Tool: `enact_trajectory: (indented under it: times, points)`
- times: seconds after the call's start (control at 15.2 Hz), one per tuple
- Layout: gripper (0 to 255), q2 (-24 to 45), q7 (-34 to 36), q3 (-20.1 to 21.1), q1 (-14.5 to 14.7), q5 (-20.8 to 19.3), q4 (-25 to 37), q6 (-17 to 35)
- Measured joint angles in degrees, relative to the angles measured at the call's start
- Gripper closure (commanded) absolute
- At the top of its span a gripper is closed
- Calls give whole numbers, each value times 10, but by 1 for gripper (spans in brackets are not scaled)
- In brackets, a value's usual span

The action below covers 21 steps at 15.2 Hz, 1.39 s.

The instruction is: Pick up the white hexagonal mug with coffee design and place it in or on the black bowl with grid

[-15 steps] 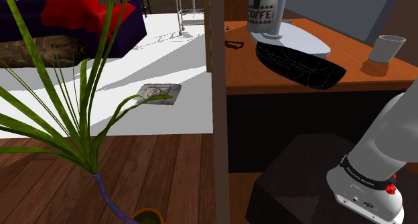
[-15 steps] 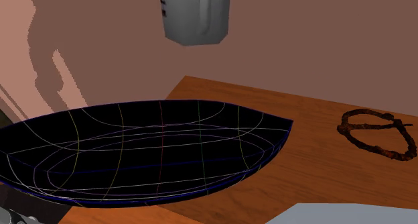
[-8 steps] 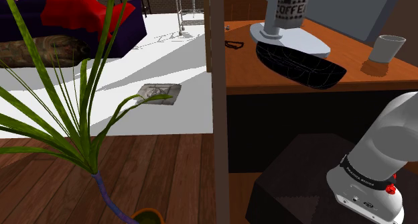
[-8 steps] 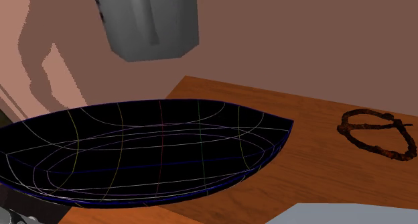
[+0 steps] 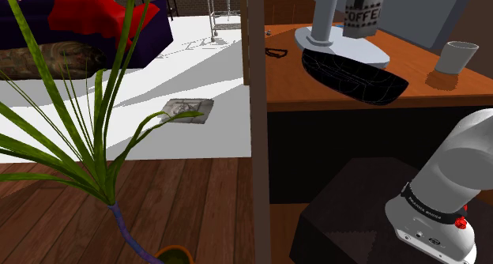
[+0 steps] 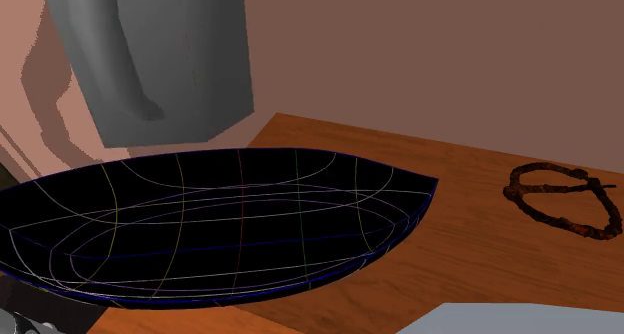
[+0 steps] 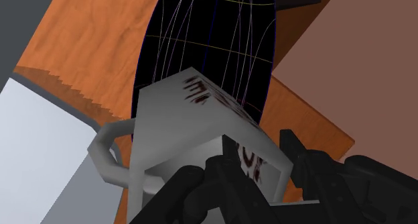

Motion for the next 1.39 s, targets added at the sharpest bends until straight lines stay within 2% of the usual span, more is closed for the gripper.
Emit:
enact_trajectory:
  times: [0.92, 1.39]
  points:
    - [255, -51, -2, 0, -2, -4, -162, 111]
    - [255, -56, -2, 0, -3, -4, -176, 120]
